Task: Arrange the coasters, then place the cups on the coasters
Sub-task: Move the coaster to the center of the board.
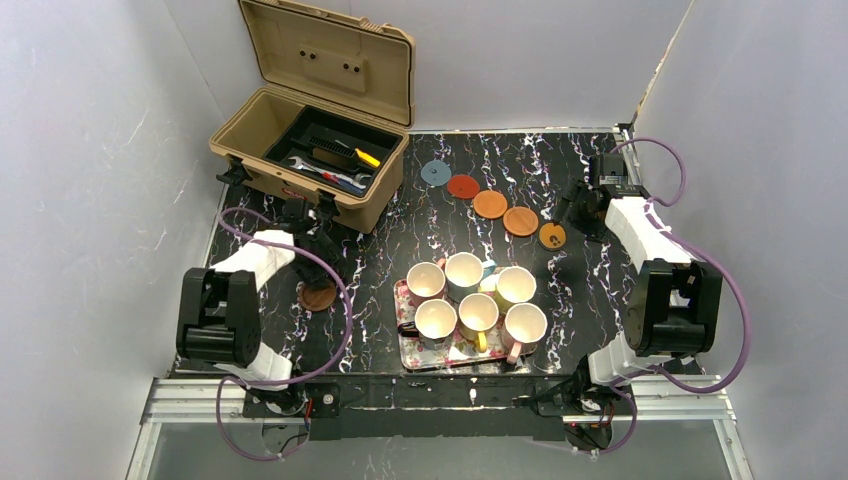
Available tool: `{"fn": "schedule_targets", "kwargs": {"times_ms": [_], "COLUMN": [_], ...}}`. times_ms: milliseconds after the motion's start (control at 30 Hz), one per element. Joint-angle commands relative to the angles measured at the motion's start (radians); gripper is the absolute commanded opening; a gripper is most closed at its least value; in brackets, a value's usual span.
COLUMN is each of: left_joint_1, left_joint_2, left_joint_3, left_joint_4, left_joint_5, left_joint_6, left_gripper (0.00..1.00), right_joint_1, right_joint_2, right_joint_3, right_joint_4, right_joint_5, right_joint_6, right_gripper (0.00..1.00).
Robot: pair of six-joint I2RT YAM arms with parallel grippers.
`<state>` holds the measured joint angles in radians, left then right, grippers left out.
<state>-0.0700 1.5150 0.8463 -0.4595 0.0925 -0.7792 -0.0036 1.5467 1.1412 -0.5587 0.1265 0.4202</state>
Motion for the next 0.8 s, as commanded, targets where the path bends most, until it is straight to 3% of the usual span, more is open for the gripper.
{"fn": "schedule_targets", "kwargs": {"times_ms": [0,133,467,767], "left_joint_1": [-0.094,-0.111,-0.104,0.028], "left_joint_2": [0.075,0.060,-0.196,-0.363], "left_joint_3": [0.043,0.086,0.073,-0.059], "left_joint_4": [-0.024,-0.052,-0.170,-0.245], "left_joint_5": [0.059,0.055,-0.027,-0.044], "left_joint_6": [-0.012,-0.009,0.002,-0.027], "left_gripper": [0.54,0.53,0.57,0.61], "right_joint_1": [0.002,0.001,0.002,0.001], "right_joint_2": [0.002,-0.005,-0.020,-0.028], "right_joint_3": [0.042,0.038,0.020,0.008], "right_joint_4": [0.002,0.000,0.013,0.019], "right_joint_5": [-0.010,-0.009,-0.019,-0.028], "right_joint_6": [0.005,0.005,0.007,0.013], "right_gripper": [0.85,0.85,0.85,0.86]}}
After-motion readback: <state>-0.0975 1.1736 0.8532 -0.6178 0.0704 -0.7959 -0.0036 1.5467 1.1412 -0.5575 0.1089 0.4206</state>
